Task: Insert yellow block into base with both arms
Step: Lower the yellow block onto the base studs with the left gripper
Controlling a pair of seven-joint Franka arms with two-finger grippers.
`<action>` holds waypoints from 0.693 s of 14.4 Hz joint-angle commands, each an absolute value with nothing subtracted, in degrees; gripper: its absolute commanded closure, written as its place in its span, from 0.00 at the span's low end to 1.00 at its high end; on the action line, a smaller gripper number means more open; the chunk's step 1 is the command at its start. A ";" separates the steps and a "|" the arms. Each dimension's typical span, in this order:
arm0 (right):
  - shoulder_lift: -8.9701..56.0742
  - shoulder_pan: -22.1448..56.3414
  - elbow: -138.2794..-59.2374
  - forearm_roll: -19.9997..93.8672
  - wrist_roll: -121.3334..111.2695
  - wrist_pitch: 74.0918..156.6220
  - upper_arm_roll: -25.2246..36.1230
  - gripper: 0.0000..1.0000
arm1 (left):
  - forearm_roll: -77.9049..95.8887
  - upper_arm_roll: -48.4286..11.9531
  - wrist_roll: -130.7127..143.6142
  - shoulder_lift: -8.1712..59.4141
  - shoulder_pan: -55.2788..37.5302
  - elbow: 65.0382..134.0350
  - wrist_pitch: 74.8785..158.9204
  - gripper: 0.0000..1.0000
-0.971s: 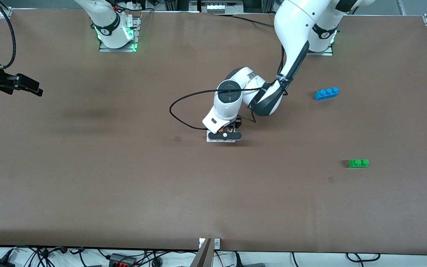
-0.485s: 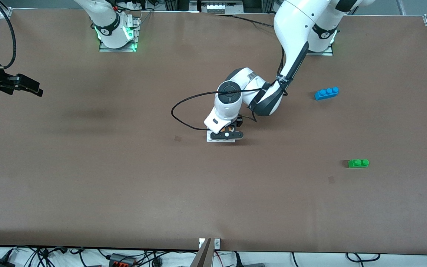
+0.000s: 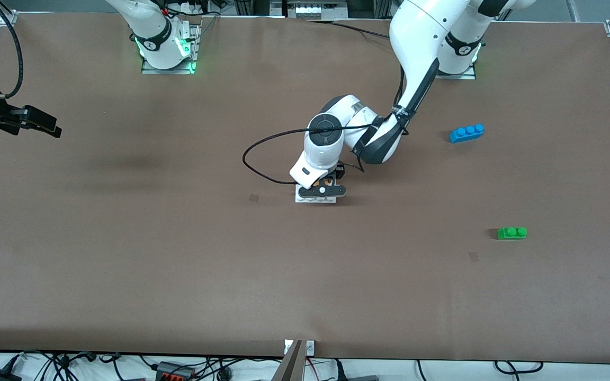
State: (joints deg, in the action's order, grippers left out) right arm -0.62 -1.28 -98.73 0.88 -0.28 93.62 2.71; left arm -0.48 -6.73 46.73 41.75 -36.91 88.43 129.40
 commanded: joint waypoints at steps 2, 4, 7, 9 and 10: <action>-0.18 -0.97 -97.56 0.44 0.53 92.55 2.72 0.00 | -1.85 -6.59 48.08 40.78 -37.44 89.65 129.90 0.48; -0.18 -0.97 -97.56 0.44 0.53 92.55 2.72 0.00 | -1.85 -6.59 47.81 40.78 -37.44 89.74 129.90 0.48; -0.18 -0.97 -97.56 0.44 0.53 92.55 2.72 0.00 | -1.85 -6.59 47.46 40.78 -37.44 89.82 129.90 0.48; -0.18 -0.97 -97.56 0.44 0.62 92.55 2.72 0.00 | -1.93 -6.85 47.37 40.96 -37.44 90.26 129.99 0.48; -0.18 -0.97 -97.56 0.53 0.62 92.55 2.72 0.00 | -1.93 -6.94 47.37 40.96 -37.44 90.26 129.99 0.48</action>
